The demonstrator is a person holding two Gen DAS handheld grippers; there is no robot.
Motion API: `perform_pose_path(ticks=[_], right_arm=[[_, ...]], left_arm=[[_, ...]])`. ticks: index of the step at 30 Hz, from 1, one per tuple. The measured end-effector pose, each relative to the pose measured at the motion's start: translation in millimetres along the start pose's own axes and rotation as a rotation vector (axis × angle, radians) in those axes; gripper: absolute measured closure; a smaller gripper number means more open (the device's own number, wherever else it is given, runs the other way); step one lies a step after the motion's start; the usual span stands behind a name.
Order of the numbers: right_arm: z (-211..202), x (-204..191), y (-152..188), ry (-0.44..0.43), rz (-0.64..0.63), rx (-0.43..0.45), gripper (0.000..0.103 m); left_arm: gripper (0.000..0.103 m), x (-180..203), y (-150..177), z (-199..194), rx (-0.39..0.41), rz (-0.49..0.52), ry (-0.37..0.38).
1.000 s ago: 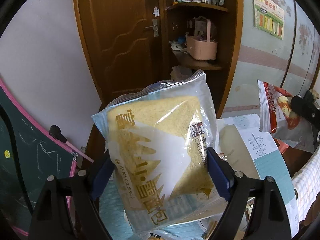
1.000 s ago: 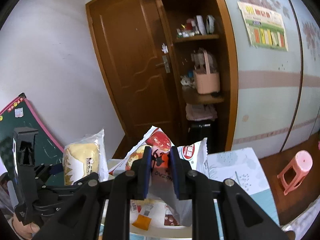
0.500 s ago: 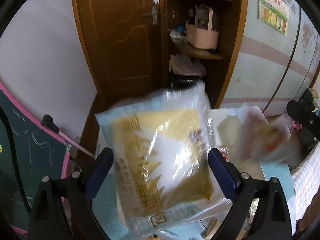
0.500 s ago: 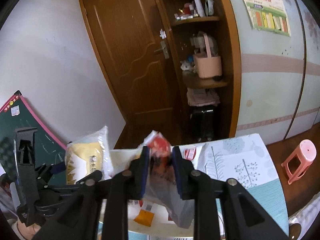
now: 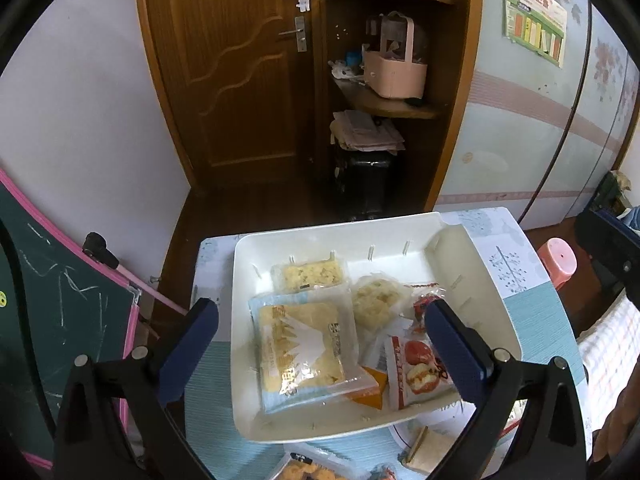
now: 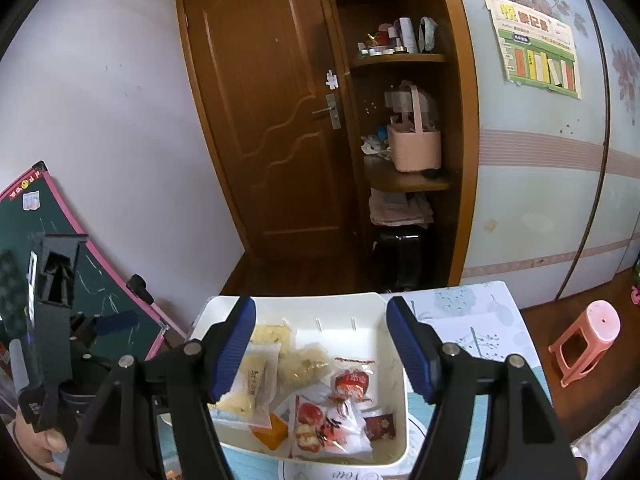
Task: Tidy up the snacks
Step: 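Withdraw both tools from the tray toward the remaining snacks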
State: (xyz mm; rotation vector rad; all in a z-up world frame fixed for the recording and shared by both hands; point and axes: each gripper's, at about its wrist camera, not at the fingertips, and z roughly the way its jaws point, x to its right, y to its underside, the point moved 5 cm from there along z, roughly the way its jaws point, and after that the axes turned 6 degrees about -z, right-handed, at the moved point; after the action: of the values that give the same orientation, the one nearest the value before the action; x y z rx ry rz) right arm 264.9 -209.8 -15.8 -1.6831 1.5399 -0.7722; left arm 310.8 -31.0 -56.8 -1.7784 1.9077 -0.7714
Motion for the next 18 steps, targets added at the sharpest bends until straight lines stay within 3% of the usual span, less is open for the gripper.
perform_pose_path(ticks=[18], right_arm=[[-75.6, -9.7, 7.5, 0.010, -0.023, 0.016, 0.035]], left_arm=[[0.000, 3.3, 32.0, -97.4, 0.053, 0.066, -0.004]])
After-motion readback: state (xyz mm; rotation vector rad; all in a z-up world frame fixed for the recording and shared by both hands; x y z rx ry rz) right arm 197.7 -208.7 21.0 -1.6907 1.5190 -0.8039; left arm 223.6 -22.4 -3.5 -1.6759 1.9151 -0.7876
